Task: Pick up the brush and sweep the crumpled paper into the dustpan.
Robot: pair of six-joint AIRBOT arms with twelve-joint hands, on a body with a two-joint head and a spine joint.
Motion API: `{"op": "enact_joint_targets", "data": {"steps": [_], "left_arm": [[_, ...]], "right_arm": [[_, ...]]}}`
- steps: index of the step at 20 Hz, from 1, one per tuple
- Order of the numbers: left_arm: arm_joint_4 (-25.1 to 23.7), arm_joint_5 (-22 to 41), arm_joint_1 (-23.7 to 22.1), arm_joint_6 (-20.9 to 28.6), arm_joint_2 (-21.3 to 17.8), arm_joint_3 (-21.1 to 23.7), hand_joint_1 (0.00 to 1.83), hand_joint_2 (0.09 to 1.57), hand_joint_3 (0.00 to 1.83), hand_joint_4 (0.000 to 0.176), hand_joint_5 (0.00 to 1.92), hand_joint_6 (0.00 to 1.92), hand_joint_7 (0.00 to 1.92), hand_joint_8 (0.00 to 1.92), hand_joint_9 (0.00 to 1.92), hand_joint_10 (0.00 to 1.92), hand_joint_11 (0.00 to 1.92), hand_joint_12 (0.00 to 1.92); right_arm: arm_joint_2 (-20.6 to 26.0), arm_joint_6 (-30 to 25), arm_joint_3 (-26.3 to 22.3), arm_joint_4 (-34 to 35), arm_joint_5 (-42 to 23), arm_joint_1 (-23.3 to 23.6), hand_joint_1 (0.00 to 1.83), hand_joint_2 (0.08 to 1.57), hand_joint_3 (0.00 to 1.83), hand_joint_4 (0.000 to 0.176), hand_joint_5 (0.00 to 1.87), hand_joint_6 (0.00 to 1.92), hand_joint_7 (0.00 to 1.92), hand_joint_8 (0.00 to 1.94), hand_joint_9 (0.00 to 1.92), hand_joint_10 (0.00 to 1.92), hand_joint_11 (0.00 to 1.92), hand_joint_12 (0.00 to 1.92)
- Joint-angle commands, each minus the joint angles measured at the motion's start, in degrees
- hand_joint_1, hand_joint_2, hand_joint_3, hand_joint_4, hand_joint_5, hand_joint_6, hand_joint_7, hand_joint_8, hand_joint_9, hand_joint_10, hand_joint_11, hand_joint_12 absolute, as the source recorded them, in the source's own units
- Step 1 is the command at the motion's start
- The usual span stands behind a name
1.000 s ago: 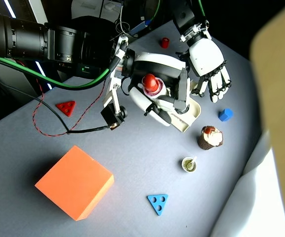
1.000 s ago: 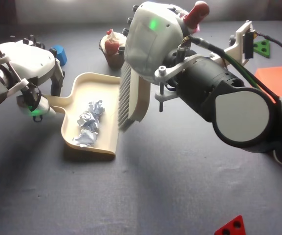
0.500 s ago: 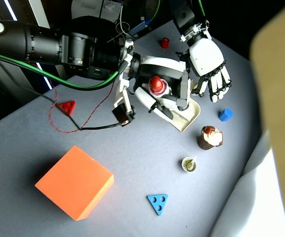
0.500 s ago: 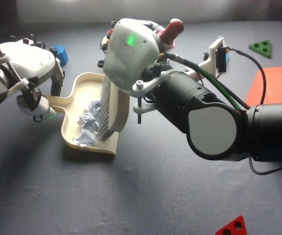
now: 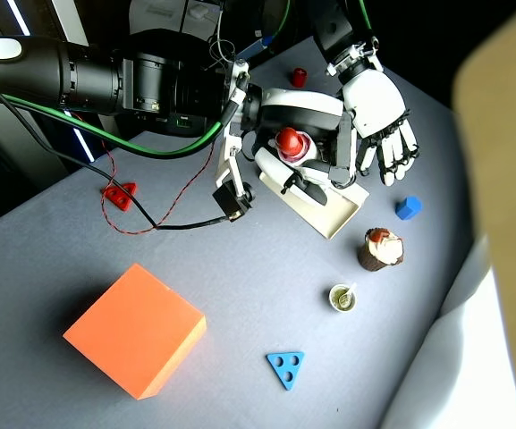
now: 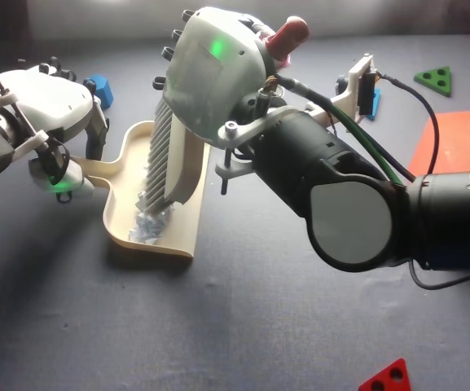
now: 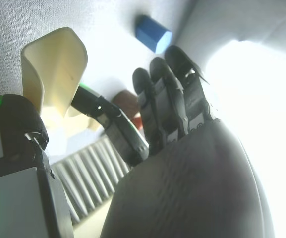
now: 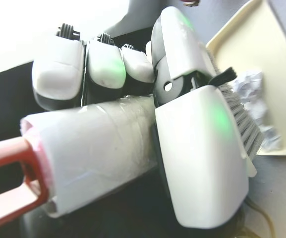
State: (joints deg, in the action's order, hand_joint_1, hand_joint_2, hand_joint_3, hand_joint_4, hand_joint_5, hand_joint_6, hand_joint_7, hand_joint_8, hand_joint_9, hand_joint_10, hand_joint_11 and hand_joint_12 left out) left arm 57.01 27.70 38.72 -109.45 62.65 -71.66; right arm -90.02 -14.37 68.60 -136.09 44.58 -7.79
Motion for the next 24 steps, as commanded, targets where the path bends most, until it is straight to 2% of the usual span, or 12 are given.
{"op": "enact_joint_targets", "data": {"steps": [1, 4, 7, 8, 10, 12, 14, 15, 17, 19, 20, 24], "left_arm": [[-1.80, 4.49, -0.65, -0.22, -0.01, -0.31, 1.05, 1.10, 0.00, 0.110, 1.00, 0.94, 0.43, 0.00, 0.34, 0.00, 0.05, 0.74], [-1.82, 4.55, -0.70, -0.22, 0.04, -0.31, 1.05, 1.10, 0.00, 0.121, 1.01, 0.94, 0.43, 0.00, 0.34, 0.00, 0.05, 0.74], [-1.80, 4.56, -0.70, -0.22, -0.01, -0.29, 1.07, 1.09, 0.00, 0.079, 1.04, 0.89, 0.43, 0.00, 0.35, 0.00, 0.05, 0.74], [-1.80, 4.53, -0.70, -0.22, -0.02, -0.29, 1.06, 1.09, 0.00, 0.103, 1.03, 0.89, 0.43, 0.00, 0.34, 0.00, 0.05, 0.74], [-1.73, 4.60, -0.70, -0.20, -0.02, -0.27, 1.07, 1.08, 0.00, 0.108, 1.06, 0.86, 0.42, 0.00, 0.33, 0.00, 0.06, 0.74], [-1.73, 4.60, -0.72, -0.20, -0.06, -0.26, 1.08, 1.08, 0.00, 0.070, 1.06, 0.86, 0.44, 0.00, 0.34, 0.00, 0.06, 0.74], [-1.73, 4.59, -0.73, -0.19, -0.15, -0.25, 1.07, 1.08, 0.00, 0.097, 1.06, 0.86, 0.43, 0.00, 0.34, 0.00, 0.07, 0.74], [-1.73, 4.59, -0.75, -0.18, -0.22, -0.24, 1.09, 1.07, 0.00, 0.057, 1.08, 0.82, 0.43, 0.00, 0.36, 0.00, 0.08, 0.74], [-1.73, 4.68, -0.75, -0.04, -0.34, -0.22, 1.08, 1.07, 0.00, 0.082, 1.08, 0.82, 0.42, 0.00, 0.34, 0.00, 0.08, 0.74], [-1.73, 4.73, -0.76, -0.03, -0.55, -0.13, 1.06, 1.07, 0.00, 0.136, 1.06, 0.85, 0.43, 0.00, 0.36, 0.00, 0.10, 0.74], [-1.73, 4.79, -0.76, 0.03, -0.60, -0.11, 1.02, 1.03, 0.00, 0.091, 0.87, 0.32, 0.39, 0.01, 0.36, 0.01, 0.09, 0.73], [-1.73, 4.93, -0.88, 0.03, -0.53, -0.16, 0.99, 0.91, 0.00, 0.130, 0.64, 0.00, 0.38, 0.00, 0.36, 0.00, 0.12, 0.63]], "right_arm": [[1.32, 0.82, -0.40, -5.30, 5.29, 1.27, 1.43, 1.25, 0.00, 0.069, 0.90, 1.92, 1.20, 1.94, 1.36, 1.92, 1.47, 1.92], [3.96, 0.82, -2.37, -5.36, 5.00, 2.00, 1.43, 1.24, 0.00, 0.068, 0.91, 1.92, 1.21, 1.94, 1.36, 1.92, 1.47, 1.92], [8.63, 1.49, -6.16, -3.10, 5.00, 2.70, 1.41, 1.25, 0.00, 0.062, 0.88, 1.92, 1.19, 1.94, 1.34, 1.92, 1.45, 1.92], [10.30, 2.73, -7.92, -1.23, 4.59, 2.86, 1.42, 1.25, 0.00, 0.048, 0.91, 1.92, 1.19, 1.94, 1.34, 1.92, 1.46, 1.92], [14.07, 5.87, -12.26, 3.47, 3.71, 2.90, 1.41, 1.25, 0.00, 0.044, 0.90, 1.92, 1.19, 1.94, 1.34, 1.92, 1.45, 1.92], [17.13, 9.16, -16.12, 8.10, 3.71, 2.90, 1.42, 1.25, 0.00, 0.044, 0.90, 1.92, 1.19, 1.94, 1.35, 1.92, 1.46, 1.92], [20.11, 12.39, -20.49, 13.46, 5.29, 2.23, 1.43, 1.24, 0.00, 0.047, 0.91, 1.92, 1.18, 1.94, 1.34, 1.92, 1.45, 1.92], [21.26, 12.76, -22.07, 14.08, 6.23, 1.28, 1.41, 1.24, 0.00, 0.049, 0.92, 1.92, 1.18, 1.94, 1.34, 1.92, 1.45, 1.92], [23.41, 11.40, -25.33, 12.41, 8.10, -0.66, 1.41, 1.24, 0.00, 0.052, 0.92, 1.92, 1.19, 1.94, 1.35, 1.92, 1.46, 1.92], [24.64, 10.45, -27.12, 10.79, 9.30, -2.47, 1.45, 1.24, 0.00, 0.060, 0.91, 1.92, 1.19, 1.94, 1.35, 1.92, 1.47, 1.92], [25.33, 10.44, -28.03, 10.76, 9.38, -3.31, 1.44, 1.25, 0.00, 0.063, 0.92, 1.92, 1.18, 1.94, 1.35, 1.92, 1.47, 1.92], [26.21, 10.19, -28.68, 10.36, 9.44, -3.99, 1.45, 1.23, 0.00, 0.084, 0.90, 1.92, 1.20, 1.94, 1.34, 1.92, 1.46, 1.92]]}}
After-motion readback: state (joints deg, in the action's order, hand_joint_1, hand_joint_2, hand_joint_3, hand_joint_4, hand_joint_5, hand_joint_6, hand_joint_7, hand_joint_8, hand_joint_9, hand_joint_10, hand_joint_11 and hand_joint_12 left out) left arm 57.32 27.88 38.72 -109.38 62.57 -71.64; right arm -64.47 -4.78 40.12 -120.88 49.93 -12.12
